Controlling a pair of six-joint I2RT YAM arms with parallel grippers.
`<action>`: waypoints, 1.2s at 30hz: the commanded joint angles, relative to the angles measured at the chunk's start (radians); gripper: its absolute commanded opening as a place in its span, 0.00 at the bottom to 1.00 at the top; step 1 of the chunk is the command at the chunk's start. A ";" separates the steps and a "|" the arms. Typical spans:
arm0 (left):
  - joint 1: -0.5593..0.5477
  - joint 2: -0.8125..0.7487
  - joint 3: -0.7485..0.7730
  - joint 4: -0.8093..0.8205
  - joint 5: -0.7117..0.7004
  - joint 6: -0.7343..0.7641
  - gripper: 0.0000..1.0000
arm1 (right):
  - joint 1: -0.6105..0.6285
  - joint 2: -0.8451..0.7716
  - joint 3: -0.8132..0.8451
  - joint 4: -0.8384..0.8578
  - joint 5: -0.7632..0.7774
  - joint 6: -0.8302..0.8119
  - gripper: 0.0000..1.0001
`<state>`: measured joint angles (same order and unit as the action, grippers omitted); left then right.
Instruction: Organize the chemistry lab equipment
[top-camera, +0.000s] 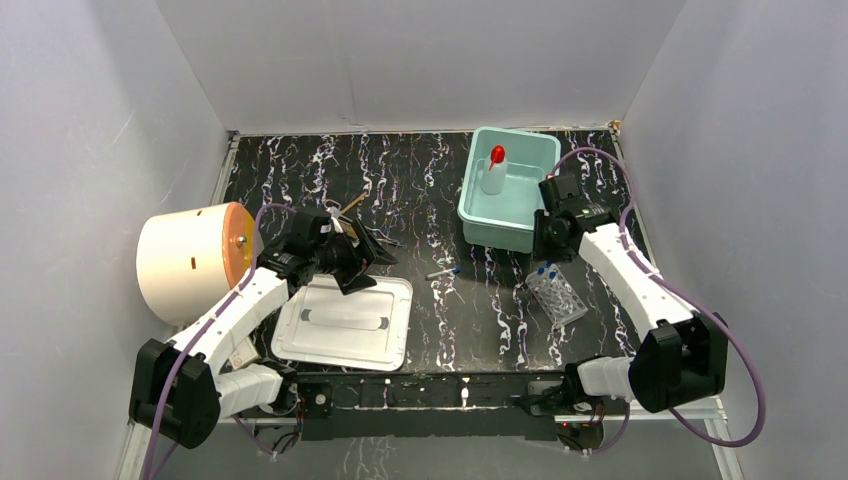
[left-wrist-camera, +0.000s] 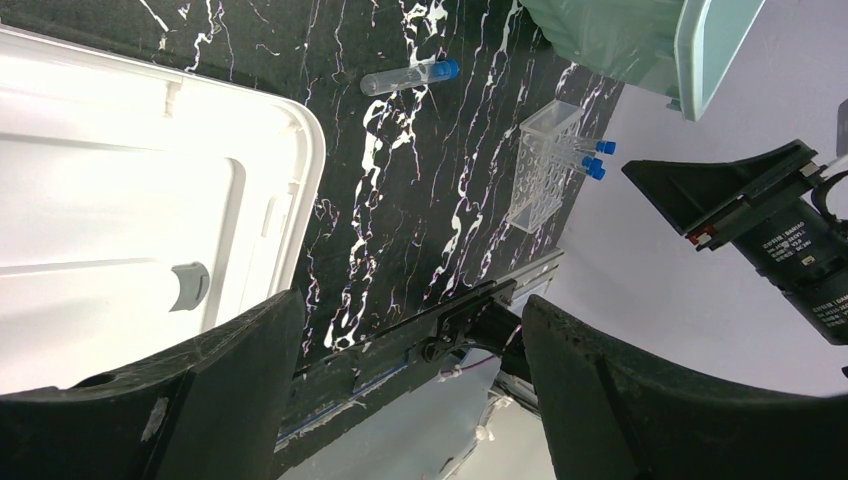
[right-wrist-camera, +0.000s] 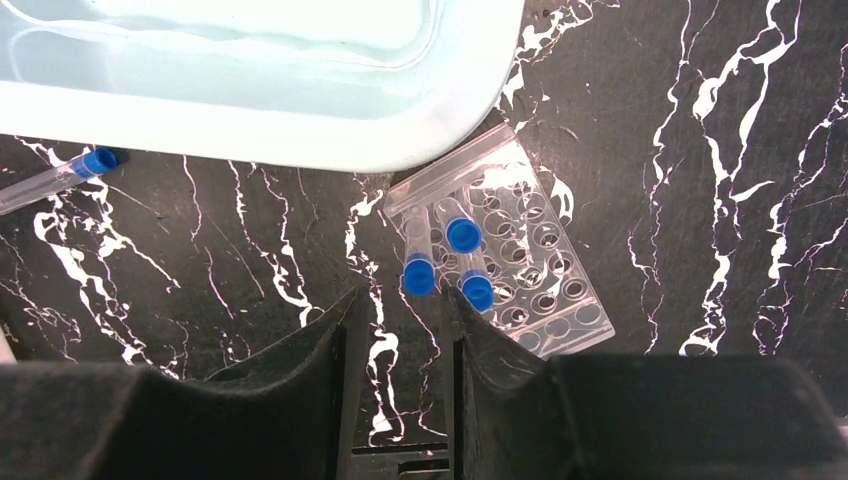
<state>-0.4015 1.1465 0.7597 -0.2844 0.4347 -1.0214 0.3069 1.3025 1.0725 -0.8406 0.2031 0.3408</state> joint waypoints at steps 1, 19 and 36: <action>0.006 -0.011 -0.012 -0.004 0.030 0.009 0.79 | -0.006 -0.026 0.010 0.002 0.003 0.000 0.41; 0.005 -0.008 -0.022 -0.001 0.029 0.007 0.79 | -0.006 -0.006 -0.094 0.114 -0.038 -0.028 0.35; 0.005 0.000 -0.022 0.004 0.033 0.006 0.79 | -0.006 -0.031 -0.101 0.084 -0.079 -0.028 0.32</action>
<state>-0.4015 1.1469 0.7433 -0.2840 0.4351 -1.0214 0.3069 1.2942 0.9833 -0.7498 0.1543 0.3141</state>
